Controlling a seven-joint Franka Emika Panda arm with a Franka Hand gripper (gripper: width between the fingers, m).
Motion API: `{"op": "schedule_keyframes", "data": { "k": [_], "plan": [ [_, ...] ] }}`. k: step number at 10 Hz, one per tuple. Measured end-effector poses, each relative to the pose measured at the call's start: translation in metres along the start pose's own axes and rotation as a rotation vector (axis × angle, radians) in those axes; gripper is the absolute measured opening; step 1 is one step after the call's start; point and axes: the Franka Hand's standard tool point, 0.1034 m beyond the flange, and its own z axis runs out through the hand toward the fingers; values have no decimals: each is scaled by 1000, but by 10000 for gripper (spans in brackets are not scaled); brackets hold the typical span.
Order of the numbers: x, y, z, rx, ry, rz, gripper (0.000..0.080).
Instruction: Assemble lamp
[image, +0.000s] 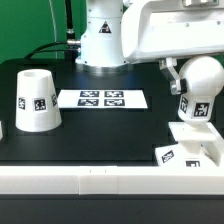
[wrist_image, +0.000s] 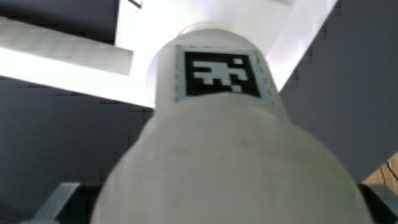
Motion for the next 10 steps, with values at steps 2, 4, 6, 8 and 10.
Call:
{"op": "schedule_keyframes", "data": {
  "k": [2,4,6,8,10],
  "plan": [
    [2,2,1,-8,29,0,578],
    [4,3,2,-15,52,0,578],
    [4,3,2,-14,51,0,644],
    [4,3,2,-15,51,0,696],
    [5,2,-6,-14,48,-3,696]
  ]
}}
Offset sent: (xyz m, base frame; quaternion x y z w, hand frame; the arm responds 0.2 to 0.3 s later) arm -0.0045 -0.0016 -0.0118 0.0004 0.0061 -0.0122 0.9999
